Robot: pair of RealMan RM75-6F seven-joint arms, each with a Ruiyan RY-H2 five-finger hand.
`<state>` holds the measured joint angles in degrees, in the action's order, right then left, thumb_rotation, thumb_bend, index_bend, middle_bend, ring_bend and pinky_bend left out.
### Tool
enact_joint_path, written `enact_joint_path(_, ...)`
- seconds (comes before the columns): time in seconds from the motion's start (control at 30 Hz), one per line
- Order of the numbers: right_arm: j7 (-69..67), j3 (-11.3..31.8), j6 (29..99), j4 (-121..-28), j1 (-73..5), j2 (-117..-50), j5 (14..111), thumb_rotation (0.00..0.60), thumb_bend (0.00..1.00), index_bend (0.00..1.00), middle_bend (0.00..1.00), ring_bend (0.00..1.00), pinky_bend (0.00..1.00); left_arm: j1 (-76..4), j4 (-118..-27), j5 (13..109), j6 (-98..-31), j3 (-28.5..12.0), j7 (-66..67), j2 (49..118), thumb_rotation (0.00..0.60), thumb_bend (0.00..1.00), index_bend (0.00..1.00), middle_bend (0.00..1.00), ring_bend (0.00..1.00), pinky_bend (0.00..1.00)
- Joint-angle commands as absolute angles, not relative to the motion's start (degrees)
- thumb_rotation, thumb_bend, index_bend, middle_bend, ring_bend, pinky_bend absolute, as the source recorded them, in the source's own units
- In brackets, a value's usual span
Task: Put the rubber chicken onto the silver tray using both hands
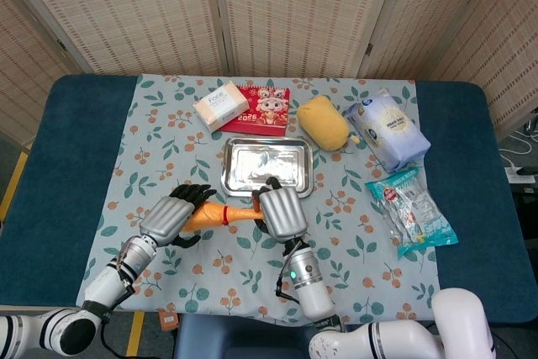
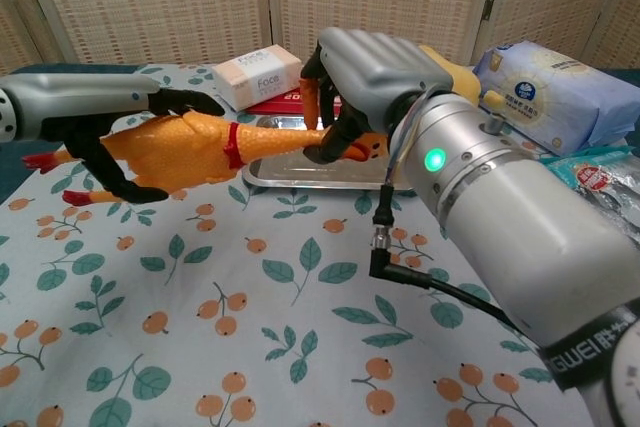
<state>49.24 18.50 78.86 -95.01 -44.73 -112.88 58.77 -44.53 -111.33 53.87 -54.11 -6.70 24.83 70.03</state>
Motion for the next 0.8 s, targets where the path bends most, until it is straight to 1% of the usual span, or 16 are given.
enact_joint_path(0.03, 49.5, 18.4, 78.9, -95.5, -44.6, -112.8, 58.5, 0.6, 0.37, 0.93, 0.7, 0.83, 1.0, -43.5, -109.3, 56.1, -59.8, -6.8, 26.7, 73.4, 0.6, 0.41, 0.41, 0.34, 0.28, 0.43)
enact_joint_path(0.07, 49.6, 18.4, 78.9, -95.7, -44.6, -112.7, 58.5, 0.6, 0.37, 0.93, 0.7, 0.83, 1.0, -43.0, -109.0, 56.6, -61.6, -7.0, 26.6, 74.7, 0.6, 0.48, 0.57, 0.49, 0.41, 0.54)
enact_joint_path(0.1, 49.7, 18.4, 78.9, -95.8, -44.6, -112.6, 58.5, 0.6, 0.37, 0.93, 0.7, 0.83, 1.0, -42.6, -108.5, 57.3, -62.9, -7.2, 26.5, 75.7, 0.6, 0.54, 0.68, 0.6, 0.5, 0.63)
enact_joint_path(0.17, 49.8, 18.4, 78.9, -95.9, -44.6, -112.6, 58.5, 0.6, 0.37, 0.93, 0.7, 0.83, 1.0, -41.9, -107.5, 58.6, -65.3, -7.6, 26.1, 77.5, 0.6, 0.67, 0.81, 0.73, 0.6, 0.76)
enact_joint_path(0.2, 49.8, 18.5, 78.9, -95.9, -44.6, -112.6, 58.5, 0.6, 0.37, 0.93, 0.7, 0.83, 1.0, -41.9, -107.2, 59.0, -65.3, -7.3, 26.6, 77.7, 0.6, 0.71, 0.85, 0.77, 0.64, 0.8)
enact_joint_path(0.27, 49.9, 18.5, 79.0, -96.0, -44.6, -112.5, 58.5, 0.6, 0.37, 0.93, 0.7, 0.83, 1.0, -42.0, -107.1, 59.3, -65.3, -7.1, 27.2, 77.8, 0.6, 0.77, 0.86, 0.81, 0.68, 0.86)
enact_joint_path(0.37, 50.0, 18.6, 78.9, -96.0, -44.6, -112.5, 58.4, 0.6, 0.37, 0.93, 0.7, 0.83, 1.0, -41.8, -106.9, 59.9, -65.6, -7.1, 27.3, 78.3, 0.6, 0.83, 0.86, 0.82, 0.69, 0.93)
enact_joint_path(0.5, 50.1, 18.5, 79.0, -96.1, -44.5, -112.5, 58.3, 0.6, 0.37, 0.93, 0.7, 0.83, 1.0, -41.7, -107.1, 59.8, -65.2, -7.1, 27.5, 78.3, 0.6, 0.85, 0.87, 0.86, 0.74, 0.99)
enact_joint_path(0.6, 50.0, 18.6, 79.0, -96.1, -44.4, -112.4, 58.3, 0.6, 0.37, 0.93, 0.7, 0.83, 1.0, -42.3, -108.4, 58.1, -63.2, -7.0, 28.2, 76.7, 0.6, 0.87, 0.87, 0.87, 0.78, 1.0)
enact_joint_path(0.7, 50.0, 18.6, 78.9, -96.2, -44.4, -112.4, 58.2, 0.6, 0.37, 0.93, 0.7, 0.83, 1.0, -42.6, -109.4, 56.4, -62.0, -7.1, 28.6, 75.8, 0.6, 0.87, 0.87, 0.87, 0.79, 1.0)
enact_joint_path(0.73, 50.1, 18.6, 78.9, -96.2, -44.5, -112.4, 58.2, 0.6, 0.37, 0.93, 0.7, 0.83, 1.0, -42.7, -109.6, 56.1, -62.0, -7.4, 28.1, 75.8, 0.6, 0.86, 0.87, 0.87, 0.78, 1.0)
enact_joint_path(0.77, 50.0, 18.6, 78.9, -96.3, -44.4, -112.4, 58.2, 0.6, 0.37, 0.93, 0.7, 0.83, 1.0, -42.2, -109.2, 57.3, -63.1, -8.4, 25.8, 76.8, 0.6, 0.82, 0.87, 0.86, 0.77, 1.0)
enact_joint_path(0.8, 49.9, 18.6, 78.9, -96.3, -44.4, -112.4, 58.2, 0.6, 0.37, 0.93, 0.7, 0.83, 1.0, -41.8, -108.5, 58.8, -63.7, -8.5, 24.7, 77.3, 0.6, 0.8, 0.87, 0.84, 0.76, 0.99)
